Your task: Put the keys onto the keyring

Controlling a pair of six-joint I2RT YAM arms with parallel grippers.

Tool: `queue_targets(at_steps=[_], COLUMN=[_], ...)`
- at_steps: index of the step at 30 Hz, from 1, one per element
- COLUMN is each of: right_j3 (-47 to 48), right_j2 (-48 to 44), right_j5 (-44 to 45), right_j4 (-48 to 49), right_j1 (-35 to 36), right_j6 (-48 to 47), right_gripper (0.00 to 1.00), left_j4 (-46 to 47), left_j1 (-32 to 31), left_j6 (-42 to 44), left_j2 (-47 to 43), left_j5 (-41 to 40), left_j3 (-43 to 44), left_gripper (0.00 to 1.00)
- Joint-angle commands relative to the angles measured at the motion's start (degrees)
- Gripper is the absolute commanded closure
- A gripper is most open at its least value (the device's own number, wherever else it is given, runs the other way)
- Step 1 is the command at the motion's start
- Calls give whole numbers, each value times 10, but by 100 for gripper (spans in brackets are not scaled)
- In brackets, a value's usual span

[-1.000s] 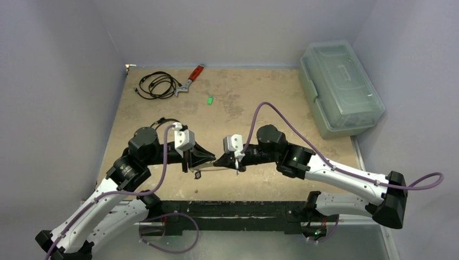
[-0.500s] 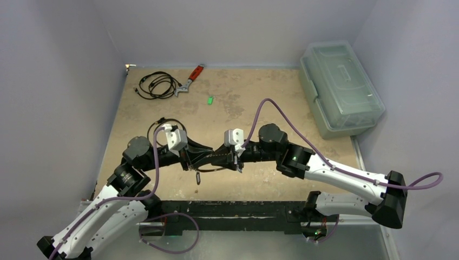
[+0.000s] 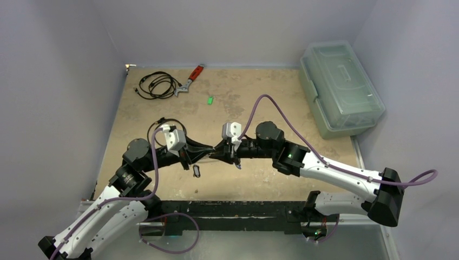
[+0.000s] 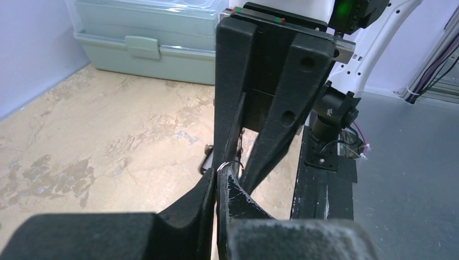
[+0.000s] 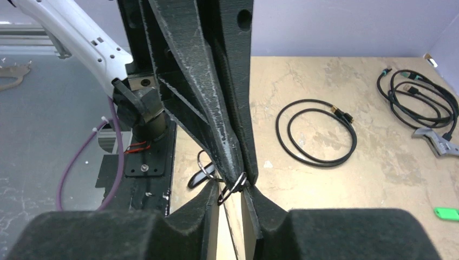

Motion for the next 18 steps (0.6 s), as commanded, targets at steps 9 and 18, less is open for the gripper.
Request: queue_targets(at_steps=[9, 18], right_j3=[-2, -12], right_j2=[-8, -20], right_j5=[20, 24], right_j4=[46, 41], right_j1=[-11, -11], right_j6=[4, -36], right_gripper=[100, 100], left_j4=[31, -29], left_j1=[-1, -2], left_j6=[-9, 2], left_j2=[-9, -34], left_j5=[7, 19], left_j3=[1, 12], left_gripper=[100, 51])
